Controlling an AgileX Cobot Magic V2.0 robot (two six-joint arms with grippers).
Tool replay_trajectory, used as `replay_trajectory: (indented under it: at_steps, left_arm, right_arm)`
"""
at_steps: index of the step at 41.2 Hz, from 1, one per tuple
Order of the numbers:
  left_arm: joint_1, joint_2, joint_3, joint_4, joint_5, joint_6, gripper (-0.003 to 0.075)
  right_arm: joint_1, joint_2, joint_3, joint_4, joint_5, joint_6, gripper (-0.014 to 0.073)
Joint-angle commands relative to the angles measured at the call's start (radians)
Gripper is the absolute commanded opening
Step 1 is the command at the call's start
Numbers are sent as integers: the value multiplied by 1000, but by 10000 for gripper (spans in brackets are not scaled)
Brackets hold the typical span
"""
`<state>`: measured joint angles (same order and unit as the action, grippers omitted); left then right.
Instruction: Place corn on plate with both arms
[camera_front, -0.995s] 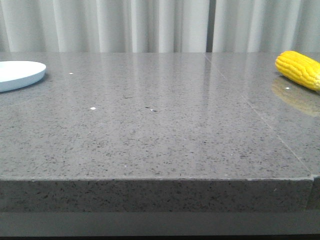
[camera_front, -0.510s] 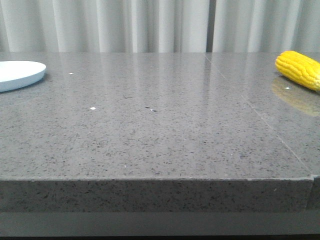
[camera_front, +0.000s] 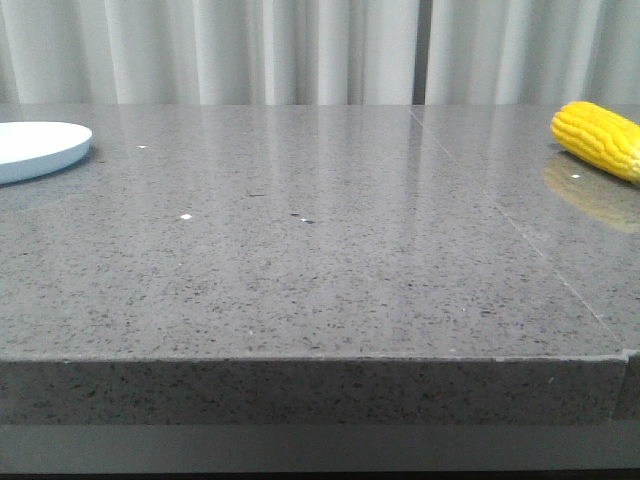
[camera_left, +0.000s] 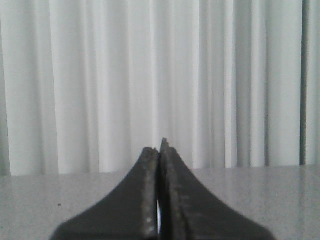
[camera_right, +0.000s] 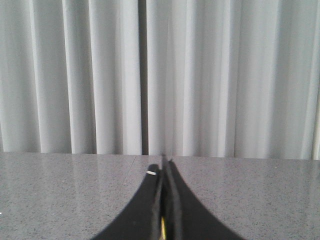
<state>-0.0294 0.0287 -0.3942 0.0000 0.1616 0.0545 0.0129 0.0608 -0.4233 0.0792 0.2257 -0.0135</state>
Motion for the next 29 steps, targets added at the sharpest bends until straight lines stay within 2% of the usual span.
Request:
replay_trajectory:
  at_steps: [1,8,12,21,29]
  left_arm:
    - [2,86,-144,0,22,-9,-20]
    - [2,227,-352,0,219,-9,-20]
    - [2,301,-417,0,288,-9,-20]
    - [2,412,-422,0,366,-9,-20]
    - [2,466,-375,0,373,-9,-20]
  right_arm:
    - [-6,95,-127,-10,34,-2,-67]
    - [-6,232,-273,-10,185,-2,-67]
    - [-6,303,-324,-10,247,-2,-67]
    - [-6,429,-334,-10,317,-2,-67]
    - [-6,515,-329,-10,347,-2,-67]
